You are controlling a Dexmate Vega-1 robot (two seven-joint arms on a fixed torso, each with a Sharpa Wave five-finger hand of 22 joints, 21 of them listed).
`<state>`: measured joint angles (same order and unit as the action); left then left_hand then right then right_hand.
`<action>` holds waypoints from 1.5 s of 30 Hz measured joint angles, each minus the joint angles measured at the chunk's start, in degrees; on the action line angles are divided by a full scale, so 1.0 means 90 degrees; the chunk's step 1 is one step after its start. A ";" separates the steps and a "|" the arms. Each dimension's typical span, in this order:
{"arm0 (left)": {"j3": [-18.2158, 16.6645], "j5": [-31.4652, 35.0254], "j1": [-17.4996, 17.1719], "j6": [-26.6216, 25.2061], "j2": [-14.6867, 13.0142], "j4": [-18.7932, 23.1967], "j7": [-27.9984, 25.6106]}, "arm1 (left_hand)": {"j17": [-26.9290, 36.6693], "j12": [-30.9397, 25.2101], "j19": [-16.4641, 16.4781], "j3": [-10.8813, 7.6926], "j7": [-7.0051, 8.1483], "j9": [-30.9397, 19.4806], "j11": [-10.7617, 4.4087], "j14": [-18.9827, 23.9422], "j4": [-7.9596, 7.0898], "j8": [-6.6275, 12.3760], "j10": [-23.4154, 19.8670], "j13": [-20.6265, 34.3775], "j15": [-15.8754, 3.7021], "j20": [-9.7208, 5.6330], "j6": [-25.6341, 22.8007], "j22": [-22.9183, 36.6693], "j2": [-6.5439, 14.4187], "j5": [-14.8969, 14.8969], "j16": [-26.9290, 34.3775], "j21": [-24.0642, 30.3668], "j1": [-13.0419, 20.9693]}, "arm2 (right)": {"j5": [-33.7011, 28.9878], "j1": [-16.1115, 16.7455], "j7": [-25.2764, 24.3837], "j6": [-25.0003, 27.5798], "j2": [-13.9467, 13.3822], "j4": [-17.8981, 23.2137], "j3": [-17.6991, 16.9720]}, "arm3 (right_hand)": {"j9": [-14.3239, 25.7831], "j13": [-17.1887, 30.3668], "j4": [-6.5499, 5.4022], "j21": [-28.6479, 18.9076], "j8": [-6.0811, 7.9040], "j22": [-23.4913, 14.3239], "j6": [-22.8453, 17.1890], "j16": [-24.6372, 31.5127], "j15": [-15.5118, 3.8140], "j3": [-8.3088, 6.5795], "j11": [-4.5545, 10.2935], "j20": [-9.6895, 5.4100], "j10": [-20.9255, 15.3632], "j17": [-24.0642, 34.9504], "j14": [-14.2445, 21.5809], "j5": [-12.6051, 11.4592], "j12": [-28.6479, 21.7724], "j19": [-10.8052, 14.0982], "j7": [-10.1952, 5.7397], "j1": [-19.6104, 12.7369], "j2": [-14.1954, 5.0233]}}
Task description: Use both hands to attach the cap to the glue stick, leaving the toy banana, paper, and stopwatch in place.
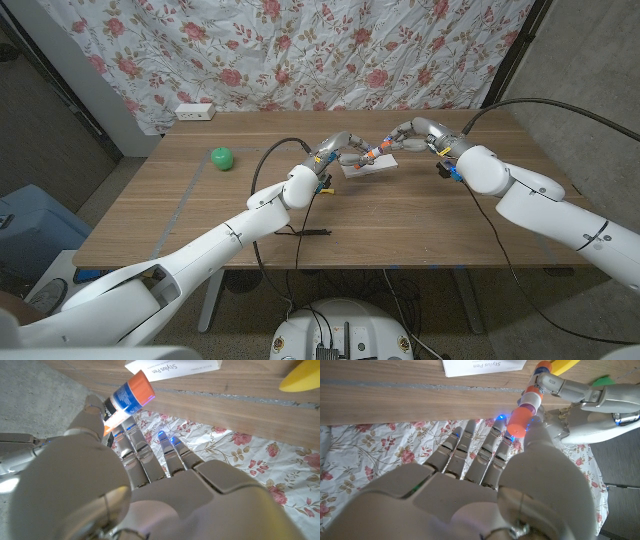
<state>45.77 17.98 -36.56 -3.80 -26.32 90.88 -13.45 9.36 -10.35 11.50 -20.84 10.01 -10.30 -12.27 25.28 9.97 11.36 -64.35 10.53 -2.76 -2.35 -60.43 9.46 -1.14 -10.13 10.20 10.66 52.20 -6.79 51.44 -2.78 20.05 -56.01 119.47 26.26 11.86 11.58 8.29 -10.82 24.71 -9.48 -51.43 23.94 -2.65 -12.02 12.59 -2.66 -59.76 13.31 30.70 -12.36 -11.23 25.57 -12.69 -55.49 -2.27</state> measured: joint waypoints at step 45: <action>0.0027 0.0012 -0.0010 0.0066 0.0027 -0.0004 -0.0020 | 0.0000 -0.0002 0.0000 0.0005 0.0000 0.0000 -0.0004 0.0000 0.0005 0.0000 -0.0004 0.0000 0.0000 0.0000 0.0000 0.0000 0.0008 -0.0005 0.0000 0.0000 0.0008 | -0.0021 0.0116 -0.0219 0.0097 0.0075 0.0059 0.0017 | 0.0000 -0.0001 -0.0007 0.0000 -0.0035 0.0002 0.0023 0.0000 0.0000 0.0045 0.0000 0.0000 0.0000 -0.0031 0.0000 0.0001 -0.0001 0.0000 0.0023 0.0032 -0.0103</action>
<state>46.01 18.09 -36.65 -3.21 -26.07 90.85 -13.63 9.36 -10.36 11.50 -20.79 10.01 -10.30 -12.31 25.28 10.02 11.36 -64.39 10.53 -2.76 -2.35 -60.43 9.46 -1.07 -10.18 10.20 10.66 52.26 -6.98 52.48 -4.75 20.92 -55.33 120.00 26.42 11.86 11.57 8.23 -10.82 24.40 -9.46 -51.23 23.94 -2.66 -11.61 12.59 -2.66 -59.76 13.03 30.71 -12.35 -11.23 25.57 -12.49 -55.20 -3.20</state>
